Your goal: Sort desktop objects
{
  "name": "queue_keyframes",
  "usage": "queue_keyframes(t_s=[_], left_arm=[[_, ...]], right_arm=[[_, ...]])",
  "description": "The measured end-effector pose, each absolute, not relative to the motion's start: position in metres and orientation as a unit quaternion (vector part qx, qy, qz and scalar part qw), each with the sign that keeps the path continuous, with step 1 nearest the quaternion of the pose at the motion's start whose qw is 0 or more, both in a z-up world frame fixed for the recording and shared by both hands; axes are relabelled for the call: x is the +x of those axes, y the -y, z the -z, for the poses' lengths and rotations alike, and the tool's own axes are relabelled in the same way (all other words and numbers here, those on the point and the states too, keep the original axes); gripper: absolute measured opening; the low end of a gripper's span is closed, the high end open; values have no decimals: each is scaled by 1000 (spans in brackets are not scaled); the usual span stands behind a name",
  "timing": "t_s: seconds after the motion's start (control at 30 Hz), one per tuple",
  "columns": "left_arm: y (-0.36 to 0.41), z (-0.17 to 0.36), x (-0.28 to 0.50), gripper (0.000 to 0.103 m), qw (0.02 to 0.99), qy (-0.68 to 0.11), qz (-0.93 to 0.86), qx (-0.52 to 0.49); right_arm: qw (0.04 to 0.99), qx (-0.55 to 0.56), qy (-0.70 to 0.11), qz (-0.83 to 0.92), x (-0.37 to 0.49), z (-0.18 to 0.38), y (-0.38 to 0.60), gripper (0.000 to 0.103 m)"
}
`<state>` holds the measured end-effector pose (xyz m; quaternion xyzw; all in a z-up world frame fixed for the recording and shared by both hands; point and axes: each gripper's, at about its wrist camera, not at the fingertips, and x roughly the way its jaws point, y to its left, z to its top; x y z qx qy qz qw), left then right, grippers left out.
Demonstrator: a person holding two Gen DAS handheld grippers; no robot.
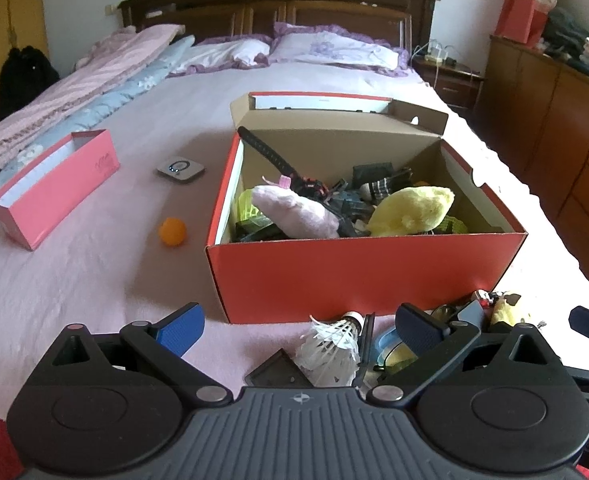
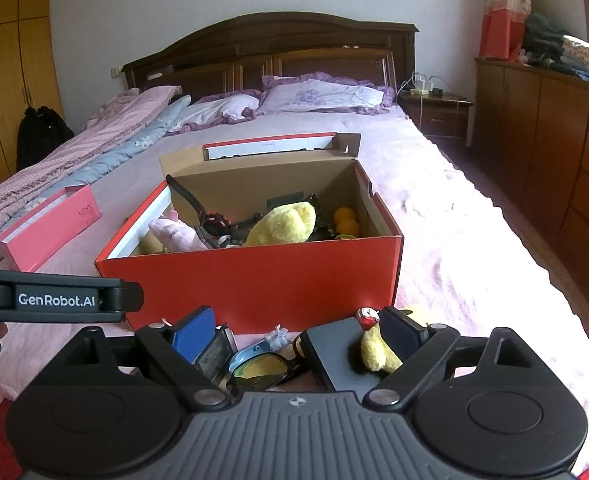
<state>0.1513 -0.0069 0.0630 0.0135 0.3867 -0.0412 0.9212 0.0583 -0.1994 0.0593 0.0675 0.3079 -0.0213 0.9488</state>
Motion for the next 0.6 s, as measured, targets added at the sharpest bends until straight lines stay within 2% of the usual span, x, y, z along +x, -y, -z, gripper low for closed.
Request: queue_keyframes(t_s=[0.6], left_arm=[[6,-62,147,103,921,-388,42,12]], right_arm=[[948,70,-310,20,53,-58,195,91]])
